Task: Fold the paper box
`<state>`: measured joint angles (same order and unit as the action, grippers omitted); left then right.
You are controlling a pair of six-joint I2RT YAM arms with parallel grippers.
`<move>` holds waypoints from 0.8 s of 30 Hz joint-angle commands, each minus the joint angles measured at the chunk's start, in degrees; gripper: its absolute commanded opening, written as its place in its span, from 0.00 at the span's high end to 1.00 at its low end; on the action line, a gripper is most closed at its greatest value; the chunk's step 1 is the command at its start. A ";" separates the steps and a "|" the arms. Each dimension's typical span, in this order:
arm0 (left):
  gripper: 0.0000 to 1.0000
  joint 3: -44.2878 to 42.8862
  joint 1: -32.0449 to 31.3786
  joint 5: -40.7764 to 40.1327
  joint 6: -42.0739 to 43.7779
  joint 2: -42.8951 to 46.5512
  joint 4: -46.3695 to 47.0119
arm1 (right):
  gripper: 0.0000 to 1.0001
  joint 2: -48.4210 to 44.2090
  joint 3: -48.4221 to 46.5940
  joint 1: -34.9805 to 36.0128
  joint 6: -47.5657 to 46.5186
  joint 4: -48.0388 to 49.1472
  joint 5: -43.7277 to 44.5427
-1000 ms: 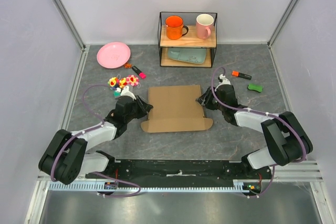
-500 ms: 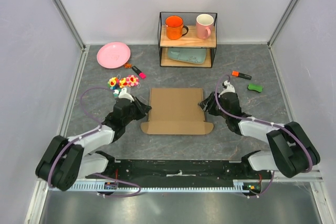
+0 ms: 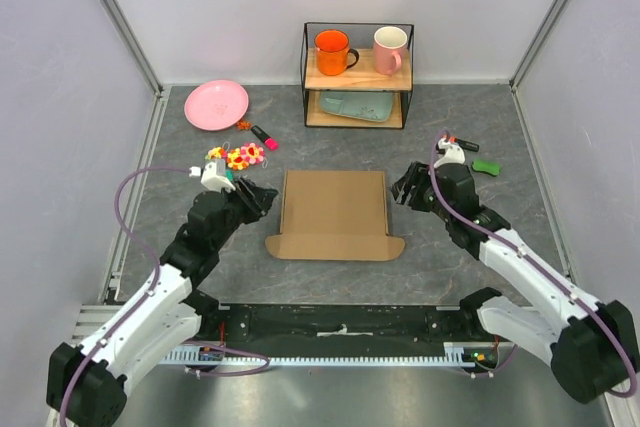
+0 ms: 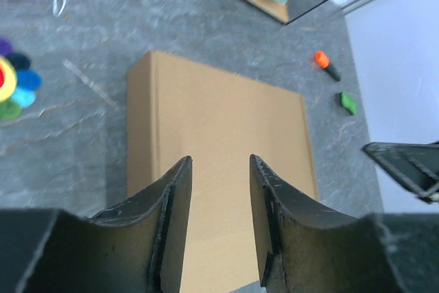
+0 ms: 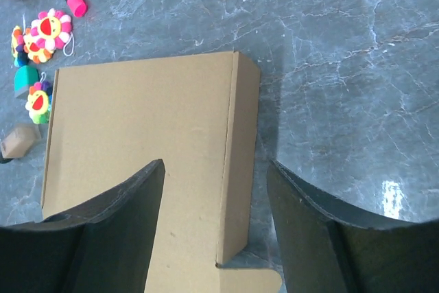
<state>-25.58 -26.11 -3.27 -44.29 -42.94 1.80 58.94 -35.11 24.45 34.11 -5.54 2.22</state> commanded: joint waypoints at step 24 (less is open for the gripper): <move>0.98 14.95 0.09 -2.19 -8.53 -4.86 13.38 | 0.96 3.64 17.00 0.69 6.50 17.83 -6.52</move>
<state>-8.19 -26.11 -7.81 -51.62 -43.81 8.84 61.17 -17.61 24.93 39.75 6.42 -1.10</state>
